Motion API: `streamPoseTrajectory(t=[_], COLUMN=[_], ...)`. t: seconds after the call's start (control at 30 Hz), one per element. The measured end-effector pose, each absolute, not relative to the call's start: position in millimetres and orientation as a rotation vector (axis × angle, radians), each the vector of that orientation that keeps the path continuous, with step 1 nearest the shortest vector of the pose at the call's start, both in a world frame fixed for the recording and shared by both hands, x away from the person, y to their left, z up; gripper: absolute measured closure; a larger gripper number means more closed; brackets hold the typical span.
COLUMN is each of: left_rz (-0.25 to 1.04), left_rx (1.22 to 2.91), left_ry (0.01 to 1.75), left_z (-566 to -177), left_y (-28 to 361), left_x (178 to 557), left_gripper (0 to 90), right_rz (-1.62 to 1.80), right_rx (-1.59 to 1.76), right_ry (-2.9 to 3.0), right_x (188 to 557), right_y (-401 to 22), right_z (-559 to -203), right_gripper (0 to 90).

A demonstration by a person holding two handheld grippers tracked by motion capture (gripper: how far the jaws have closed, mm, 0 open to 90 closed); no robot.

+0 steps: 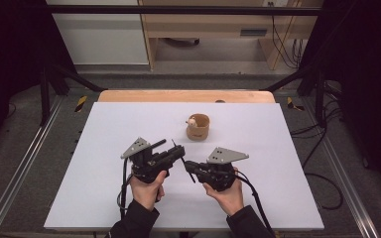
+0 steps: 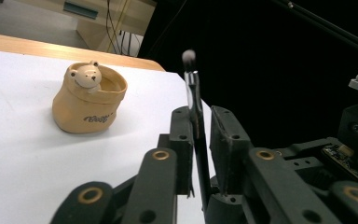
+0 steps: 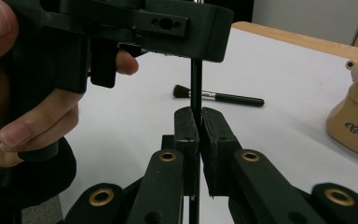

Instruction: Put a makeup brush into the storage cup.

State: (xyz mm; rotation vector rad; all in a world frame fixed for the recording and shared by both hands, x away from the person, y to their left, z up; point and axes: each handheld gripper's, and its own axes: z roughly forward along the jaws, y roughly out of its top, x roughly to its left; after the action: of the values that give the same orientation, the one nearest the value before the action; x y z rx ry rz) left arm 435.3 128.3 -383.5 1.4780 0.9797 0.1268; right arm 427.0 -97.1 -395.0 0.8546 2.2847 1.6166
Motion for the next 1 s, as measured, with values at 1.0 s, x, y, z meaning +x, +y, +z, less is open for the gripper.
streamPoseTrajectory(t=[1.0], left_rz=[0.282], left_rx=[1.602], left_ry=[0.857], left_z=[-379], left_y=[105], left_x=[417], left_gripper=[84.9], right_rz=[1.634], right_rx=[0.858], right_ry=[2.254], right_x=[426], right_y=[-98], right_z=[-392], right_gripper=[78.8])
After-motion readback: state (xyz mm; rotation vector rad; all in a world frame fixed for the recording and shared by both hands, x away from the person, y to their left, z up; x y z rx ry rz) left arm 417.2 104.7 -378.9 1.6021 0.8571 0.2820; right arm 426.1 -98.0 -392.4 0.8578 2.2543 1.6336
